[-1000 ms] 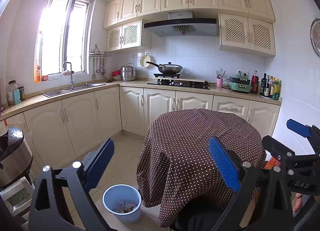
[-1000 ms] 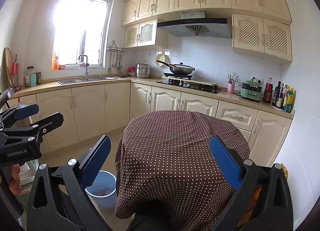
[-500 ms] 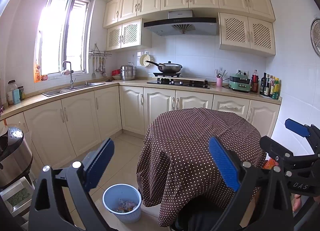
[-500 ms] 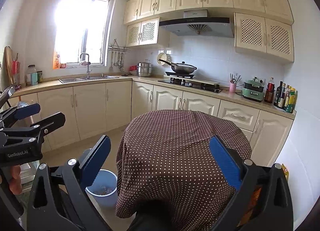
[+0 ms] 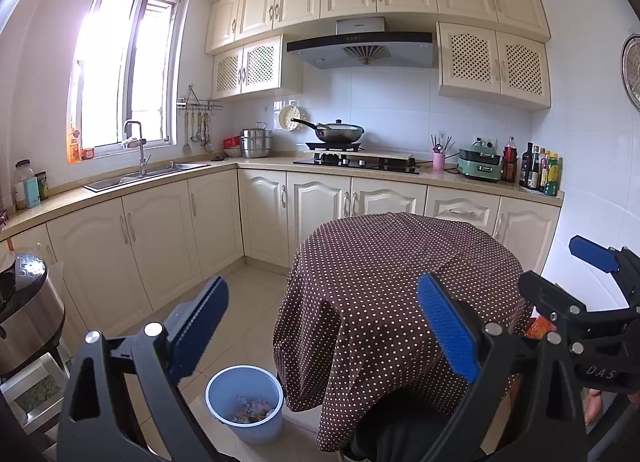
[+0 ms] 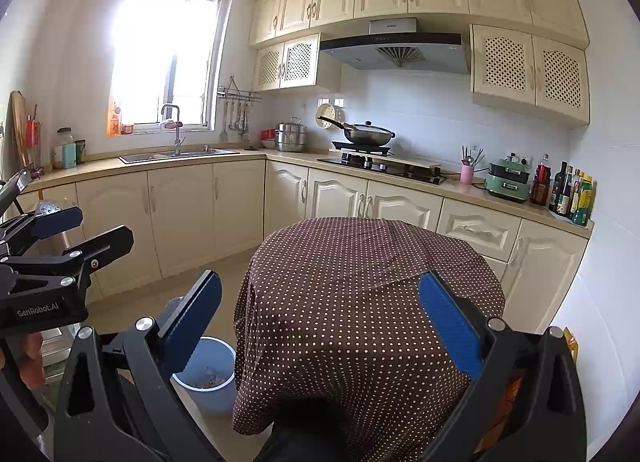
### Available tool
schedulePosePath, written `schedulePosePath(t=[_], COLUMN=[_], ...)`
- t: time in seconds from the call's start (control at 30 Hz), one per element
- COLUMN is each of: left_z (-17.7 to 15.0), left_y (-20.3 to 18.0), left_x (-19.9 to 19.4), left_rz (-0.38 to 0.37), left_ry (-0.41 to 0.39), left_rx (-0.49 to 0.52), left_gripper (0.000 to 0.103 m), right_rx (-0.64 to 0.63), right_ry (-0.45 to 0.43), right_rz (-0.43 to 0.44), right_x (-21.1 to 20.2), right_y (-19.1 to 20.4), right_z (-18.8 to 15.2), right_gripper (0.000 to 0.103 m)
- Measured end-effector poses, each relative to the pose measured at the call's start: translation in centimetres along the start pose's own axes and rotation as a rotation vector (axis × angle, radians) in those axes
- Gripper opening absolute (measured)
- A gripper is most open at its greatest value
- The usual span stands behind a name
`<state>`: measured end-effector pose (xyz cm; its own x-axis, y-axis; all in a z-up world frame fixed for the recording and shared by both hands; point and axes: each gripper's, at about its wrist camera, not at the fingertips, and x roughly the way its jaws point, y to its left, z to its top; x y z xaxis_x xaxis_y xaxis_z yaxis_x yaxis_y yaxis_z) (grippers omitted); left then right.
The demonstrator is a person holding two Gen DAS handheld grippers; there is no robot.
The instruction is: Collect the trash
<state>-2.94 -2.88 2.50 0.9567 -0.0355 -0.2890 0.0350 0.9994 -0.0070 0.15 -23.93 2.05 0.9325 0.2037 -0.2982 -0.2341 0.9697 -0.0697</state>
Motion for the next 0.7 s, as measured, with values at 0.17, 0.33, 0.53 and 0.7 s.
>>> schedulePosePath(t=[0.17,0.33,0.53,0.7], left_z=[-0.04,-0.27,-0.31,-0.23], left_y=[-0.04,0.06,0.03,0.22], left_x=[0.07,0.09,0.34,0.55], left_rz=[0.001,-0.001,0.001,-0.005], left_ry=[0.003,0.006,0.011,0.011], left_rx=[0.001,0.002,0.001,-0.003], left_gripper=[0.093,0.093,0.093,0.093], right_rx=[0.002,0.001,0.005,-0.001], right_ry=[0.0,0.002,0.009,0.021], right_rz=[0.0,0.001,0.0,0.007], right_x=[-0.05,0.02,0.08,0.77], right_y=[0.0,0.09,0.4,0.64], right_z=[-0.08,-0.2,-0.5,-0.35], right_gripper=[0.096,0.096,0.096,0.096])
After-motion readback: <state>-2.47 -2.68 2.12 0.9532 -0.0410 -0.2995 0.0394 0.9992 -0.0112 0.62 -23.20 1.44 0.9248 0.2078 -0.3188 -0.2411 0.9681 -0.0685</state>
